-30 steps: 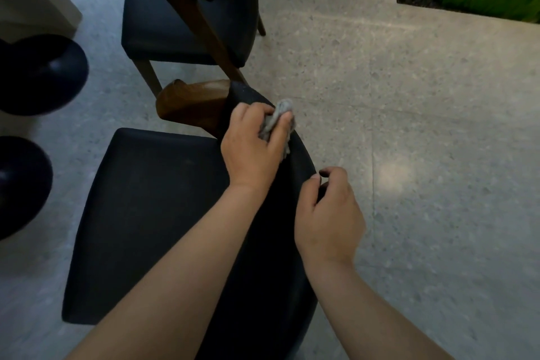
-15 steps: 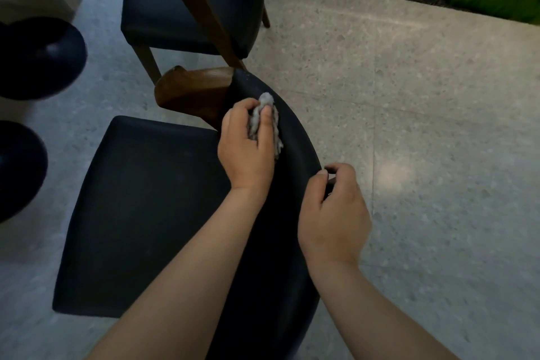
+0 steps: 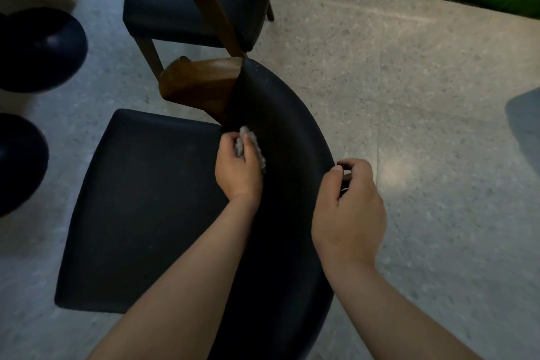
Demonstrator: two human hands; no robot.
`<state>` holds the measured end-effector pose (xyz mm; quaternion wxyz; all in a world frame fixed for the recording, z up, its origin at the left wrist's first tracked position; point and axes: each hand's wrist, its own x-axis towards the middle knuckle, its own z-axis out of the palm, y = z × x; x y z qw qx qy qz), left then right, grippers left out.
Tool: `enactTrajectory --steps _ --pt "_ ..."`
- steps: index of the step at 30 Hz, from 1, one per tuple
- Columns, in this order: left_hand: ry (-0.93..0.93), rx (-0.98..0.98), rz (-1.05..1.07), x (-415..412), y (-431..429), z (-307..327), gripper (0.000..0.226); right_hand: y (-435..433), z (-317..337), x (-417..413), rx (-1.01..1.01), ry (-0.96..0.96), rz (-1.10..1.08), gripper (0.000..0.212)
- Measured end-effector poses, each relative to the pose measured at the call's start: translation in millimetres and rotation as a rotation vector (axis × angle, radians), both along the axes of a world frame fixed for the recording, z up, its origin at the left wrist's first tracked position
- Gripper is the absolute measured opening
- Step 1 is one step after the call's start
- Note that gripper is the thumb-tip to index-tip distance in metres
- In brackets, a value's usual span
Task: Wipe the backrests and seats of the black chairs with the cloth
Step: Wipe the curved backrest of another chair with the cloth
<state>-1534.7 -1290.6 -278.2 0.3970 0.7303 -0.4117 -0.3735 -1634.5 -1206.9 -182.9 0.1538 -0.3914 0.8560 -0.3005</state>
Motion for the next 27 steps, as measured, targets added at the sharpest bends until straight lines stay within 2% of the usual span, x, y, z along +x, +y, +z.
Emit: enactTrajectory --steps 3,5,8,10,13,17,19,23,27 --pt "-0.045 0.135 0.011 9.2 8.1 -12.8 0.025 0.3 -0.8 0.1 -0.006 0.003 0.000 0.042" --pt "-0.051 0.048 0.019 8.4 9.7 -5.5 0.024 0.9 -0.6 0.0 -0.008 0.002 0.002 0.042" --pt "-0.060 -0.187 -0.079 2.2 11.8 7.9 0.015 2.0 -0.5 -0.6 -0.015 -0.008 0.004 0.036" --pt "-0.099 -0.219 -0.133 -2.4 14.4 7.3 0.009 2.2 -0.9 -1.1 -0.017 -0.010 0.006 0.036" --pt "-0.148 -0.097 -0.114 -2.8 13.6 -5.7 0.009 2.4 -1.6 -1.8 -0.017 -0.009 0.003 0.038" --pt "-0.136 0.322 -0.133 19.7 12.8 -39.1 0.022 2.6 -1.3 -1.2 -0.019 -0.007 0.006 0.036" --pt "-0.168 0.390 -0.138 30.5 18.4 -51.6 0.030 2.7 -1.2 -0.7 -0.021 -0.001 0.008 0.036" --pt "-0.003 0.128 -0.076 28.3 18.6 -17.4 0.026 3.0 -0.6 -0.1 -0.020 0.004 0.004 0.035" --pt "0.104 -0.256 -0.186 9.9 4.2 53.3 0.011 2.3 1.2 1.3 -0.018 0.014 -0.001 0.034"
